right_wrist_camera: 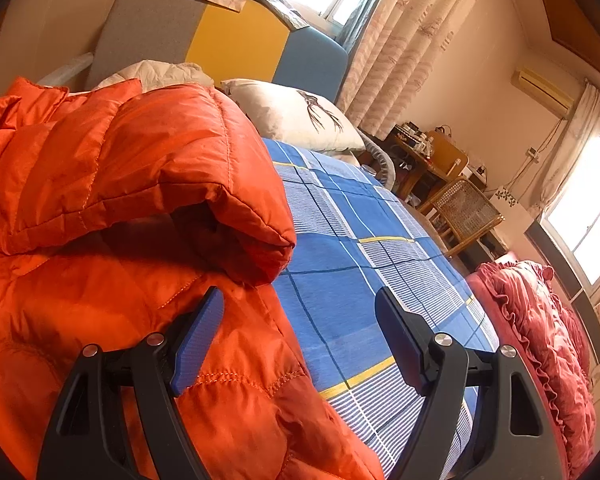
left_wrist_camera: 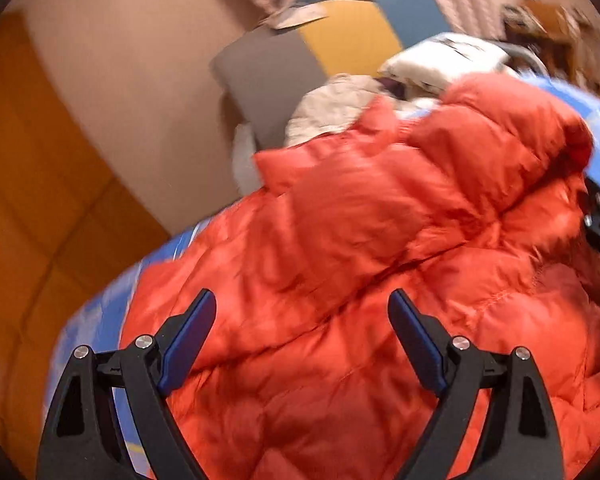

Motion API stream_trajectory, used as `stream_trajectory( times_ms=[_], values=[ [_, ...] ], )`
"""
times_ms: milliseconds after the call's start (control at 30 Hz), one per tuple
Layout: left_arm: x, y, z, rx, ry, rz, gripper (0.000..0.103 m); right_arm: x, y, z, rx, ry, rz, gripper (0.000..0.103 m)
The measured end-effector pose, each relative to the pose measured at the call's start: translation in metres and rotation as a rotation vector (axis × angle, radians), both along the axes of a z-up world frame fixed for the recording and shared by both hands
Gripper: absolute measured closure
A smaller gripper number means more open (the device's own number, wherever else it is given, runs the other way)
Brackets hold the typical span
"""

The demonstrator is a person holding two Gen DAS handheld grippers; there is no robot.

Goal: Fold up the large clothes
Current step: 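Withdraw the open left tool from the jacket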

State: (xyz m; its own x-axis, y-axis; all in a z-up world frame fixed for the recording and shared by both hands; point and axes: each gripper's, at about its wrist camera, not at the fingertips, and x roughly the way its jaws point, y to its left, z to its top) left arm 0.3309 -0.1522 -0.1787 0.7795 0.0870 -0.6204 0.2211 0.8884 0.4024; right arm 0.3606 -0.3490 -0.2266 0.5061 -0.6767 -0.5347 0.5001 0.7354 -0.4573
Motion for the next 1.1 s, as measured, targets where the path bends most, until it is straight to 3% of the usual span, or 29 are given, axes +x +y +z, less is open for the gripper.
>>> stream_trajectory(
  times_ms=[300,633,933,1100],
  values=[
    [0.012,0.096,-0.018,-0.124,0.092,0.274,0.018,-0.008,0.014,0.012,-0.001,-0.024,0.064,0.026],
    [0.006,0.136,-0.038,-0.155,0.086,0.413,0.018,-0.008,0.031,0.017,-0.023,-0.021,0.137,0.026],
    [0.003,0.168,-0.051,-0.217,0.086,0.465,0.018,0.006,0.083,0.056,0.141,-0.118,0.440,0.026],
    [-0.002,0.180,-0.050,-0.245,0.077,0.493,0.017,0.028,0.104,0.059,0.258,-0.121,0.518,0.026]
  ],
)
